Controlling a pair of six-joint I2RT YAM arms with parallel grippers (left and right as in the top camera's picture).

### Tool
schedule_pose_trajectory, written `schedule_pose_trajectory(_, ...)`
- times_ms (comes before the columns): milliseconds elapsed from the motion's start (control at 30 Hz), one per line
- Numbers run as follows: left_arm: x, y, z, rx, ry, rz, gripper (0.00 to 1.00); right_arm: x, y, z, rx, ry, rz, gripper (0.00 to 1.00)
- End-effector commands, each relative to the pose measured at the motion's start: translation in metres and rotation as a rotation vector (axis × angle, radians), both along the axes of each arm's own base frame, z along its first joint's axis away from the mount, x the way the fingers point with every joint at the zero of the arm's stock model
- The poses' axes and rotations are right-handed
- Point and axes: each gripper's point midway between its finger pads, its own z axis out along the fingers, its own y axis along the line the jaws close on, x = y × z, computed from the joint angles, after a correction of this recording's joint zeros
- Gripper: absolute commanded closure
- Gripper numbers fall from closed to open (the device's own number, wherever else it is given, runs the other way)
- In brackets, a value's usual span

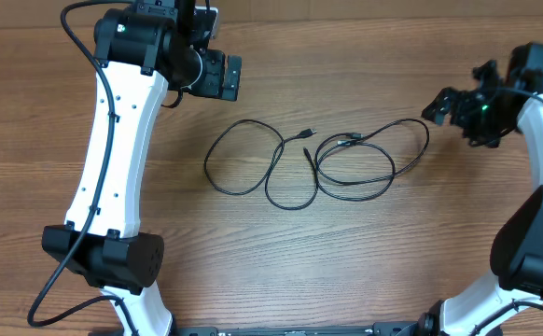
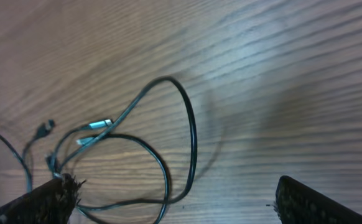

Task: Untangle cables
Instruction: 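Bring the right gripper back toward the cables on the table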

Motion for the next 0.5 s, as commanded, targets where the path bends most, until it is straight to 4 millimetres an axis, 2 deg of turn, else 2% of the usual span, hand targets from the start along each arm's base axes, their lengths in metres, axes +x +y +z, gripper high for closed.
schedule_pose_trajectory(0,-0.002,-0.001,0.013,-0.022,-0.030,0.007,0.00,-0.011,0.019,-0.019,0.032,0.024,0.041,0.00)
schedule_pose_trajectory(133,-0.002,-0.001,0.013,-0.022,-0.030,0.008,0.00,-0.019,0.042,-0.043,0.095,0.022,0.082,0.01)
schedule_pose_trajectory(200,-0.002,-0.001,0.013,-0.022,-0.030,0.008,0.00,-0.022,0.049,-0.053,0.097,0.021,0.094,0.07)
schedule_pose_trajectory(233,-0.002,-0.001,0.013,-0.022,-0.030,0.007,0.00,-0.026,0.056,-0.065,0.097,0.020,0.111,0.17)
schedule_pose_trajectory(267,-0.002,-0.001,0.013,-0.022,-0.030,0.008,0.00,-0.026,0.059,-0.067,0.096,0.018,0.116,0.25)
schedule_pose_trajectory(333,-0.002,-0.001,0.013,-0.022,-0.030,0.008,0.00,-0.028,0.062,-0.072,0.096,0.018,0.123,0.54)
schedule_pose_trajectory(367,-0.002,-0.001,0.013,-0.022,-0.030,0.007,0.00,-0.028,0.062,-0.072,0.095,0.017,0.123,0.65)
schedule_pose_trajectory(400,-0.002,-0.001,0.013,-0.022,-0.030,0.007,0.00,-0.028,0.058,-0.073,0.069,0.022,0.116,0.73)
schedule_pose_trajectory(467,-0.002,-0.001,0.013,-0.022,-0.030,0.007,0.00,-0.027,0.050,-0.075,0.038,0.028,0.099,0.80)
